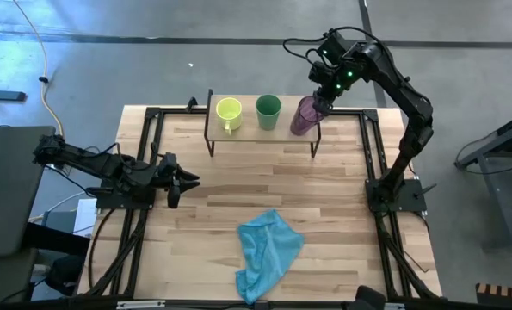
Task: Stack small to large cups/mugs on shelf
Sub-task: Put the violet cup on the shelf
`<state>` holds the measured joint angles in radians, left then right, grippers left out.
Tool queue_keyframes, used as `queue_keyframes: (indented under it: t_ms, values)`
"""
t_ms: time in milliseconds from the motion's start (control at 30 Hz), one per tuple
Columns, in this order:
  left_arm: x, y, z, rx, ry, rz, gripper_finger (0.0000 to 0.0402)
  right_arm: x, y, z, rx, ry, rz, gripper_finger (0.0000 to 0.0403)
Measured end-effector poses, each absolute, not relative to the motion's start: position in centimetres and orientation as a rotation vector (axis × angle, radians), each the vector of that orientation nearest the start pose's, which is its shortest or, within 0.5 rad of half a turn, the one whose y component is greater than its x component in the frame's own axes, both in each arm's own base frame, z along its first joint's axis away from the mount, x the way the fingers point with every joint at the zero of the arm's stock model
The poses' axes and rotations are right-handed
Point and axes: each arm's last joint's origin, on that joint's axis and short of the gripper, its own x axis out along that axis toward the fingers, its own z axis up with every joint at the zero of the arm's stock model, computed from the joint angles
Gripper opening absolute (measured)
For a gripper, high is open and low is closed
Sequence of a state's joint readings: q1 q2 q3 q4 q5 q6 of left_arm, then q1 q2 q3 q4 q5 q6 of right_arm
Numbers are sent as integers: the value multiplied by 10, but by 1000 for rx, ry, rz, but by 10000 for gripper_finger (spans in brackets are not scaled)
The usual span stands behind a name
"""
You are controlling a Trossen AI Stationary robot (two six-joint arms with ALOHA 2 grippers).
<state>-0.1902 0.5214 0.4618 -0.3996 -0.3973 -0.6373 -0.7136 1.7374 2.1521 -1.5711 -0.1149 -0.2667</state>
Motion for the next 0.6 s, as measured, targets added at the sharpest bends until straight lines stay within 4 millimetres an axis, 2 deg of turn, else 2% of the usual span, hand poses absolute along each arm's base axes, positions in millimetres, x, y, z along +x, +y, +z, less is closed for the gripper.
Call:
queue_keyframes:
  t_ms: [600]
  values:
    - [124, -12, 238, -492, 357, 334, 104, 231, -196, 429, 291, 1118, -434, 0]
